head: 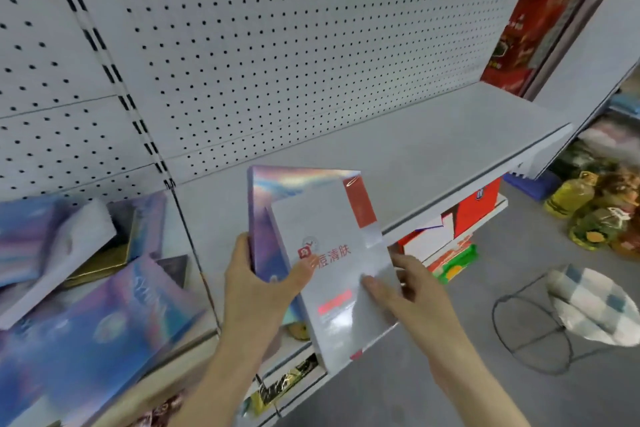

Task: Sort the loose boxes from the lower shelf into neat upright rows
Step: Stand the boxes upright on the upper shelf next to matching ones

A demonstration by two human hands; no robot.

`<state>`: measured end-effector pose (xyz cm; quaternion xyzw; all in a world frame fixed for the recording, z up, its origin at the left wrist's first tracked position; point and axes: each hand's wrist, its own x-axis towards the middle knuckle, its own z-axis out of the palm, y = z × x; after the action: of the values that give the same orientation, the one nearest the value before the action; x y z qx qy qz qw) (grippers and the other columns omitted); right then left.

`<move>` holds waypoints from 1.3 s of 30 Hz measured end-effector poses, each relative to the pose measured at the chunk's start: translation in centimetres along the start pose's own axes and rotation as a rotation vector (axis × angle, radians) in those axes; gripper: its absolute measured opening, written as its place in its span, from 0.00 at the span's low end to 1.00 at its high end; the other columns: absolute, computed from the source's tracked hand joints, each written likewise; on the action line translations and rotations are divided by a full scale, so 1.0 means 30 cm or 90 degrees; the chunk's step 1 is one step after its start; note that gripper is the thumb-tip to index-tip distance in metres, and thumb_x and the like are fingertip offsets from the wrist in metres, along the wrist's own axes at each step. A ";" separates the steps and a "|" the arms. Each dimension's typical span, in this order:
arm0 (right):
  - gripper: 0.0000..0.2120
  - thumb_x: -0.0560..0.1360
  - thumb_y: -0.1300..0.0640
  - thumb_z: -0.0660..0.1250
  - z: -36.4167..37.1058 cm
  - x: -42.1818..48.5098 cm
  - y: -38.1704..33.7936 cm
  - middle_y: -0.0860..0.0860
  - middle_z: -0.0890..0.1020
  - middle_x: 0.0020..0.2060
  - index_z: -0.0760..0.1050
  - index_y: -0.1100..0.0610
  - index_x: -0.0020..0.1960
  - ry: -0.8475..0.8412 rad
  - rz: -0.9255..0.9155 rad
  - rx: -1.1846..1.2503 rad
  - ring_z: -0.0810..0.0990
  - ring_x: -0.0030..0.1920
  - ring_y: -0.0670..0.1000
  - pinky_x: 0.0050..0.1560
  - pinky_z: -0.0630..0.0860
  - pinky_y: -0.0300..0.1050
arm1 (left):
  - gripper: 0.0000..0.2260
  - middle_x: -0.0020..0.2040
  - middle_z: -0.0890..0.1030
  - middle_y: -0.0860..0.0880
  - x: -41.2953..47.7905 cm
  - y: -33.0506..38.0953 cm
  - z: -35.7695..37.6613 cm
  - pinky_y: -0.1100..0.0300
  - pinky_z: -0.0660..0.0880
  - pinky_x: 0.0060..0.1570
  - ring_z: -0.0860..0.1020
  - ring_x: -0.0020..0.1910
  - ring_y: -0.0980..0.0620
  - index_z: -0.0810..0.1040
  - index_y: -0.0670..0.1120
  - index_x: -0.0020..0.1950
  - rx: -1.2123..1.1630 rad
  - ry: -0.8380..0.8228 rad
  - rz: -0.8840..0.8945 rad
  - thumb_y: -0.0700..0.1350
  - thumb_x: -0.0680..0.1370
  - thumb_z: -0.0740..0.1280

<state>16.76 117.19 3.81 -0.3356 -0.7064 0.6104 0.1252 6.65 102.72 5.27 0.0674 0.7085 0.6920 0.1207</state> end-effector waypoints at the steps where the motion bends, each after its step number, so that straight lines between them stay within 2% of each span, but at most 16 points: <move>1: 0.16 0.71 0.51 0.73 -0.022 0.062 0.001 0.45 0.81 0.51 0.74 0.50 0.57 -0.017 -0.003 -0.010 0.81 0.48 0.45 0.41 0.76 0.34 | 0.16 0.47 0.79 0.51 0.030 -0.009 0.041 0.74 0.73 0.28 0.80 0.40 0.61 0.72 0.47 0.49 0.002 0.017 -0.004 0.36 0.68 0.74; 4: 0.17 0.71 0.51 0.73 -0.099 0.254 0.004 0.46 0.82 0.50 0.75 0.50 0.57 -0.083 0.007 -0.024 0.81 0.48 0.46 0.39 0.75 0.33 | 0.14 0.44 0.79 0.51 0.125 -0.044 0.169 0.73 0.72 0.27 0.79 0.35 0.64 0.72 0.48 0.47 0.008 0.084 -0.018 0.38 0.68 0.75; 6: 0.16 0.70 0.51 0.74 -0.166 0.396 0.003 0.47 0.82 0.49 0.74 0.50 0.56 -0.147 0.018 -0.043 0.82 0.48 0.47 0.40 0.77 0.35 | 0.15 0.45 0.79 0.52 0.194 -0.075 0.261 0.71 0.73 0.29 0.78 0.39 0.60 0.73 0.49 0.48 -0.005 0.136 -0.036 0.41 0.68 0.76; 9: 0.15 0.71 0.52 0.74 -0.265 0.608 -0.023 0.50 0.84 0.47 0.75 0.53 0.55 -0.268 0.064 -0.063 0.84 0.46 0.50 0.47 0.81 0.43 | 0.17 0.49 0.81 0.53 0.288 -0.113 0.395 0.70 0.76 0.29 0.80 0.45 0.56 0.74 0.50 0.54 -0.063 0.227 -0.093 0.43 0.69 0.75; 13: 0.15 0.72 0.54 0.73 -0.325 0.867 -0.069 0.51 0.86 0.44 0.75 0.56 0.56 -0.347 0.079 -0.068 0.85 0.44 0.51 0.47 0.81 0.46 | 0.13 0.47 0.81 0.52 0.396 -0.136 0.508 0.71 0.73 0.30 0.78 0.42 0.58 0.75 0.48 0.54 -0.074 0.333 -0.120 0.46 0.72 0.72; 16: 0.16 0.71 0.55 0.73 -0.299 1.047 -0.089 0.53 0.86 0.45 0.75 0.58 0.57 -0.340 0.070 -0.016 0.85 0.46 0.55 0.52 0.81 0.54 | 0.10 0.44 0.81 0.49 0.458 -0.179 0.501 0.73 0.72 0.29 0.78 0.37 0.58 0.77 0.44 0.52 -0.053 0.423 -0.103 0.43 0.74 0.71; 19: 0.15 0.75 0.59 0.70 -0.233 1.190 -0.089 0.56 0.84 0.51 0.75 0.60 0.60 -0.344 0.088 0.061 0.83 0.52 0.57 0.57 0.78 0.59 | 0.10 0.39 0.79 0.47 0.529 -0.233 0.458 0.72 0.70 0.29 0.74 0.29 0.63 0.76 0.42 0.47 0.001 0.483 -0.080 0.42 0.71 0.75; 21: 0.14 0.76 0.62 0.68 -0.190 1.264 -0.078 0.54 0.84 0.53 0.74 0.60 0.61 -0.357 0.088 0.082 0.83 0.51 0.54 0.54 0.79 0.54 | 0.12 0.37 0.79 0.48 0.587 -0.273 0.436 0.70 0.70 0.30 0.73 0.27 0.63 0.76 0.45 0.44 0.037 0.491 -0.074 0.45 0.67 0.77; 23: 0.14 0.76 0.62 0.67 -0.165 1.324 -0.058 0.53 0.84 0.52 0.73 0.59 0.61 -0.333 0.076 0.076 0.83 0.49 0.52 0.48 0.79 0.48 | 0.11 0.37 0.78 0.48 0.653 -0.320 0.409 0.67 0.71 0.33 0.73 0.28 0.64 0.75 0.47 0.42 0.060 0.488 -0.082 0.45 0.69 0.76; 25: 0.14 0.76 0.63 0.68 -0.152 1.370 -0.044 0.54 0.83 0.51 0.73 0.58 0.61 -0.310 0.050 0.067 0.82 0.49 0.53 0.46 0.77 0.48 | 0.09 0.37 0.78 0.50 0.688 -0.343 0.390 0.61 0.72 0.37 0.73 0.30 0.62 0.75 0.48 0.42 0.073 0.500 -0.088 0.45 0.71 0.75; 27: 0.13 0.76 0.63 0.67 -0.129 1.422 -0.048 0.55 0.83 0.52 0.73 0.58 0.61 -0.306 0.028 0.055 0.82 0.49 0.54 0.47 0.77 0.49 | 0.11 0.36 0.78 0.52 0.708 -0.366 0.384 0.56 0.73 0.38 0.73 0.32 0.58 0.75 0.48 0.42 0.095 0.508 -0.096 0.52 0.68 0.73; 29: 0.13 0.77 0.63 0.67 -0.095 1.470 -0.061 0.54 0.83 0.52 0.72 0.57 0.61 -0.312 0.003 0.061 0.82 0.49 0.52 0.49 0.78 0.49 | 0.16 0.37 0.78 0.54 0.700 -0.379 0.389 0.64 0.72 0.36 0.74 0.33 0.62 0.74 0.46 0.44 0.128 0.531 -0.088 0.57 0.67 0.70; 31: 0.14 0.77 0.64 0.67 -0.059 1.519 -0.072 0.53 0.83 0.53 0.73 0.57 0.61 -0.307 -0.040 0.048 0.81 0.51 0.52 0.51 0.78 0.48 | 0.17 0.38 0.78 0.56 0.691 -0.381 0.400 0.73 0.68 0.33 0.74 0.34 0.69 0.74 0.45 0.47 0.161 0.547 -0.075 0.56 0.69 0.68; 34: 0.13 0.76 0.65 0.67 -0.008 1.584 -0.074 0.50 0.83 0.51 0.74 0.54 0.59 -0.298 -0.106 0.011 0.81 0.47 0.45 0.46 0.75 0.39 | 0.16 0.38 0.77 0.53 0.701 -0.382 0.408 0.73 0.66 0.33 0.74 0.34 0.65 0.74 0.43 0.48 0.189 0.553 -0.067 0.53 0.72 0.71; 36: 0.12 0.76 0.65 0.67 0.020 1.621 -0.070 0.48 0.83 0.49 0.73 0.54 0.57 -0.288 -0.130 -0.005 0.80 0.43 0.42 0.45 0.74 0.39 | 0.12 0.40 0.78 0.51 0.707 -0.388 0.403 0.72 0.65 0.34 0.73 0.35 0.61 0.74 0.42 0.50 0.202 0.553 -0.070 0.48 0.74 0.72; 39: 0.12 0.76 0.65 0.68 0.049 1.673 -0.074 0.52 0.81 0.50 0.72 0.56 0.58 -0.279 -0.159 -0.028 0.80 0.45 0.45 0.45 0.76 0.39 | 0.10 0.41 0.78 0.57 0.705 -0.394 0.401 0.77 0.67 0.35 0.75 0.37 0.70 0.75 0.44 0.51 0.198 0.547 -0.069 0.46 0.75 0.71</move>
<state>-22.11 147.46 -6.09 -0.1082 -0.7657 0.6330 0.0359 -9.68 119.48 -8.32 -0.2451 0.7921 0.5358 -0.1594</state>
